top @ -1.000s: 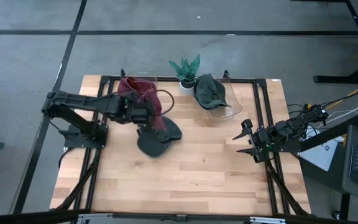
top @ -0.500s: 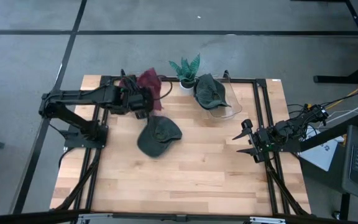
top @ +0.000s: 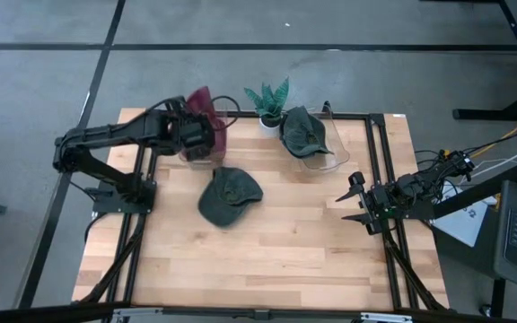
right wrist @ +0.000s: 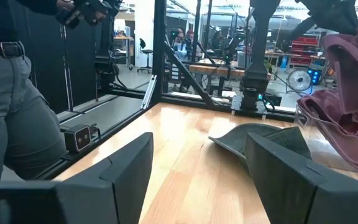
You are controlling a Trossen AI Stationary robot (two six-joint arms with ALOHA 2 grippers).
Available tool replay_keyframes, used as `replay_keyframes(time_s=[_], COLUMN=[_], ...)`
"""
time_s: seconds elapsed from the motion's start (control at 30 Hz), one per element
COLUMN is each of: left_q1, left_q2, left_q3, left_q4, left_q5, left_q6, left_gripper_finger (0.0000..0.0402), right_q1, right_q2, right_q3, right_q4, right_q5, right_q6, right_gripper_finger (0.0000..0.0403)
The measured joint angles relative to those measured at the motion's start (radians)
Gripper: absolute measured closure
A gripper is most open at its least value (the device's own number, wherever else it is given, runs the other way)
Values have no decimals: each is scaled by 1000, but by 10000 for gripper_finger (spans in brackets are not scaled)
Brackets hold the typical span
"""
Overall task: Pick & Place hat
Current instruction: Put the red cap into the left bin
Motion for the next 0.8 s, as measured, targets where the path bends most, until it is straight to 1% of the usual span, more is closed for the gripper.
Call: replay_keyframes(time_s=[0.17, 0.33, 0.5, 0.6, 0.73, 0.8], left_q1=[39, 63, 86, 97, 113, 124], left_q2=[0, 1, 0, 0, 0, 0], left_q3=[-31, -95, -157, -188, -228, -239], left_q4=[54, 125, 190, 255, 364, 390], left_q5=[17, 56, 58, 65, 73, 84], left_q6=[2, 28, 29, 40, 100, 114], left_gripper_finger=[391, 391, 391, 391, 391, 391], right_q1=[0, 0, 0, 0, 0, 0], right_q2=[0, 0, 0, 0, 0, 0], right_q3=[0, 0, 0, 0, 0, 0], right_q4=[0, 0, 0, 0, 0, 0], right_q5=[0, 0, 0, 0, 0, 0], right_q6=[0, 0, 0, 0, 0, 0], right_gripper_finger=[150, 150, 150, 150, 150, 150])
